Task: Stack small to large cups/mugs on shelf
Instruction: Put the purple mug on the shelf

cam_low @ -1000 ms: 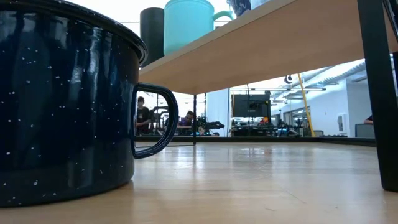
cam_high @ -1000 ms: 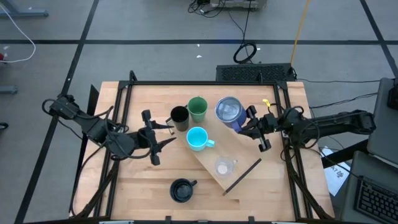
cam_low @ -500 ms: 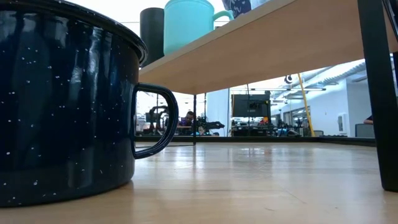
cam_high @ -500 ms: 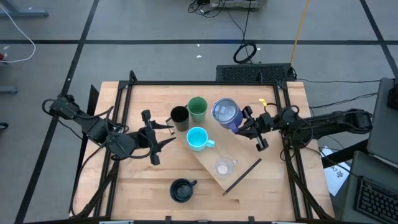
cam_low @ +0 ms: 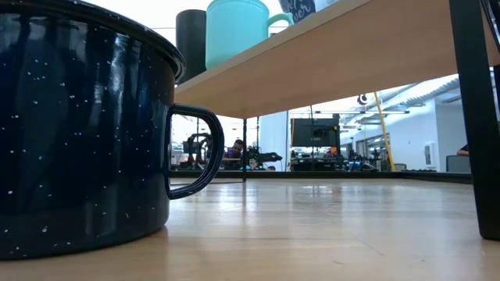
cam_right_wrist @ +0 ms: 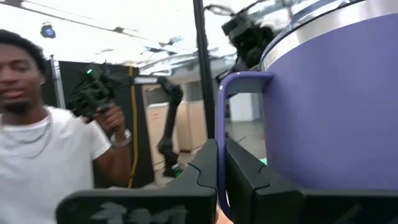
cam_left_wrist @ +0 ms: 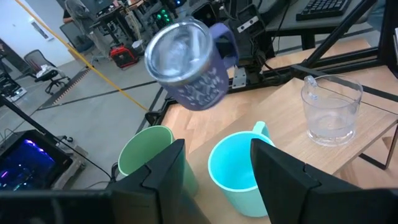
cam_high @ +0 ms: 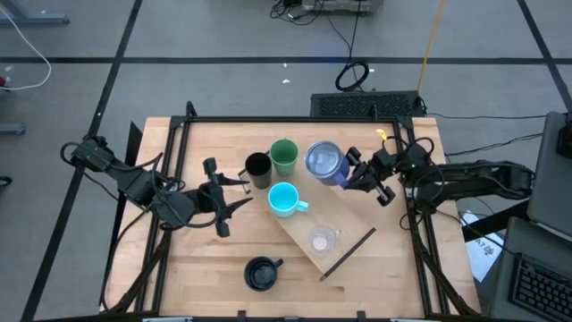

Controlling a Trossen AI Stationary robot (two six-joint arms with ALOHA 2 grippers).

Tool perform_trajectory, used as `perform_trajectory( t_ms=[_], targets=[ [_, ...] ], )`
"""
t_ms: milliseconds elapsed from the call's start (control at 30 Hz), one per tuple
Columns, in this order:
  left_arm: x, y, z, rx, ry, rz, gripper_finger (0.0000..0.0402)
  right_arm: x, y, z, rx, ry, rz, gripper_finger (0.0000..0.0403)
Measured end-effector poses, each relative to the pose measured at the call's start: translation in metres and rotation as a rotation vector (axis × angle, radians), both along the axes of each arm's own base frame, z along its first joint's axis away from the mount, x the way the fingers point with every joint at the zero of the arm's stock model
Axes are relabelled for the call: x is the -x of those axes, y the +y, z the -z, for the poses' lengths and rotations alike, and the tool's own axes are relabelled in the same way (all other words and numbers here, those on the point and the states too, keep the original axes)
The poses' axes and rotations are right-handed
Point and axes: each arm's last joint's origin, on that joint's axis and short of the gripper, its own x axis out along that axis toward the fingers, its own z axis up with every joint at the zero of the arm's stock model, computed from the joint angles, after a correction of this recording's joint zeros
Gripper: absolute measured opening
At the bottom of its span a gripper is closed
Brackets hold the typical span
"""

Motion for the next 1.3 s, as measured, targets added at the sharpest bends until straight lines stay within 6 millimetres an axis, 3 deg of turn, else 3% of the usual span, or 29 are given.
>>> perform_trajectory(
  t_ms=[467, 1300],
  targets=[
    [-0.003, 0.006, 0.000, -0.003, -0.002, -0.027, 0.0182, -0.020, -0.005, 0.028, 0.057, 0.057, -0.123, 0.0003],
    [-0.004, 0.006, 0.000, -0.007, 0.001, -0.025, 0.0182, -0.026, -0.017, 0.045, 0.025, 0.145, -0.180, 0.0007]
  ],
)
